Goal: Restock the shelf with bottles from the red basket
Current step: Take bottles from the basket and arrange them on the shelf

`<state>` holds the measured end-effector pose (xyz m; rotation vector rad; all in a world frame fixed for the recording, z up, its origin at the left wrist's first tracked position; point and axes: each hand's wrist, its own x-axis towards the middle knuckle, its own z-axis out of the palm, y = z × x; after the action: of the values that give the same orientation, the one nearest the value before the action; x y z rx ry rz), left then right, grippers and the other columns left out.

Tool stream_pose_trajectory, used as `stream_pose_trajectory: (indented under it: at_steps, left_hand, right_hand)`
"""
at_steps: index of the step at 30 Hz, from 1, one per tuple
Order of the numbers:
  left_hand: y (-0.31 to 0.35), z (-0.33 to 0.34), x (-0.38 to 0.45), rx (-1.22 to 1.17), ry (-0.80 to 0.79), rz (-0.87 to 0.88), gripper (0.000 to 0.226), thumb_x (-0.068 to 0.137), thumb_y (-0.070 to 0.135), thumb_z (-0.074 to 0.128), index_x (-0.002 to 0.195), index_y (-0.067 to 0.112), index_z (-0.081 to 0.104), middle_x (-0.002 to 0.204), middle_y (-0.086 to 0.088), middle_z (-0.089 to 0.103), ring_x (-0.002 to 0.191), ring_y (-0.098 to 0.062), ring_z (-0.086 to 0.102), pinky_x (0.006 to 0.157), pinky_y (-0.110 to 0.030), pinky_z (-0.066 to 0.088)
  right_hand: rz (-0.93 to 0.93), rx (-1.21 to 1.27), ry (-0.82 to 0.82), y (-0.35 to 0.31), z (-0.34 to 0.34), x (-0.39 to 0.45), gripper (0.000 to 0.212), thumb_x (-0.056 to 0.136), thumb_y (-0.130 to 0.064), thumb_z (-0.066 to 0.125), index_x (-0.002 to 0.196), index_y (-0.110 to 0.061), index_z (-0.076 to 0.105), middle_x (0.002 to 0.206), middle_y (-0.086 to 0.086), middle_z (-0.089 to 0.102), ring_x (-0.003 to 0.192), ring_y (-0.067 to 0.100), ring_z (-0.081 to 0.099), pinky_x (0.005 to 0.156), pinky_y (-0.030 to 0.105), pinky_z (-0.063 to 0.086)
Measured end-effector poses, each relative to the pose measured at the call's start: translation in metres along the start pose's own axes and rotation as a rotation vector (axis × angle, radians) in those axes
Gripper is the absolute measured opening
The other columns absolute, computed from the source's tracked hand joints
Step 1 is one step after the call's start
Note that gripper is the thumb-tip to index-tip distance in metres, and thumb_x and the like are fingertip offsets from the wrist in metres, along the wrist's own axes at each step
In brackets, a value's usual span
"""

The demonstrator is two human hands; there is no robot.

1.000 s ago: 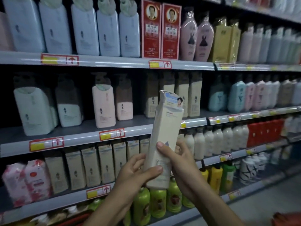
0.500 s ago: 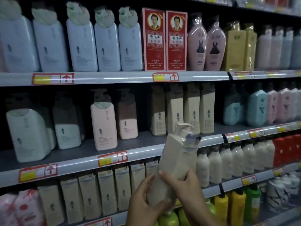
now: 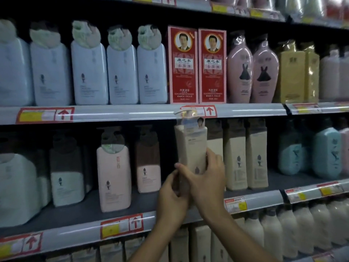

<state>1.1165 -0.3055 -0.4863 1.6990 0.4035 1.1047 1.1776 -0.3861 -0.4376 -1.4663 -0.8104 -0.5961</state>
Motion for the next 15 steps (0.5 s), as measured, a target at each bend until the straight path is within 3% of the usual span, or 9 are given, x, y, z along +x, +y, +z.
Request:
stream_pose_trajectory:
  at_steps: [3, 6, 12, 15]
  left_hand:
    - [-0.011, -0.001, 0.019, -0.008, -0.002, -0.001, 0.055, 0.083, -0.001, 0.078, 0.130, 0.020, 0.062, 0.117, 0.007, 0.075, 0.102, -0.008, 0.073, 0.076, -0.020, 0.060]
    - [-0.015, -0.003, 0.029, 0.059, -0.051, 0.040, 0.057, 0.080, 0.000, 0.080, 0.127, 0.026, 0.063, 0.105, 0.019, 0.077, 0.096, 0.001, 0.073, 0.068, -0.011, 0.056]
    - [-0.007, -0.006, 0.033, 0.189, -0.114, 0.087, 0.048, 0.083, 0.010, 0.078, 0.106, 0.049, 0.062, 0.100, 0.035, 0.072, 0.096, 0.011, 0.069, 0.074, -0.004, 0.050]
    - [-0.008, -0.006, 0.029, 0.228, -0.057, 0.138, 0.047, 0.084, 0.012, 0.077, 0.099, 0.054, 0.060, 0.095, 0.028, 0.073, 0.091, 0.016, 0.066, 0.071, -0.002, 0.048]
  right_hand:
    - [-0.037, -0.020, 0.039, 0.013, 0.016, -0.001, 0.079, 0.068, -0.054, 0.088, 0.129, -0.015, 0.058, 0.108, 0.001, 0.057, 0.106, 0.024, 0.055, 0.088, 0.045, 0.052]
    - [-0.056, -0.046, 0.101, 0.018, 0.026, 0.001, 0.084, 0.067, -0.053, 0.088, 0.132, -0.012, 0.056, 0.110, 0.005, 0.054, 0.106, 0.025, 0.052, 0.087, 0.041, 0.051]
    - [-0.051, -0.041, 0.156, 0.033, 0.035, -0.004, 0.087, 0.070, -0.050, 0.086, 0.138, -0.010, 0.049, 0.116, 0.005, 0.045, 0.107, 0.026, 0.048, 0.085, 0.031, 0.040]
    - [-0.052, -0.009, 0.157, 0.035, 0.037, -0.005, 0.089, 0.074, -0.048, 0.085, 0.144, -0.012, 0.043, 0.119, 0.003, 0.041, 0.111, 0.024, 0.044, 0.088, 0.034, 0.044]
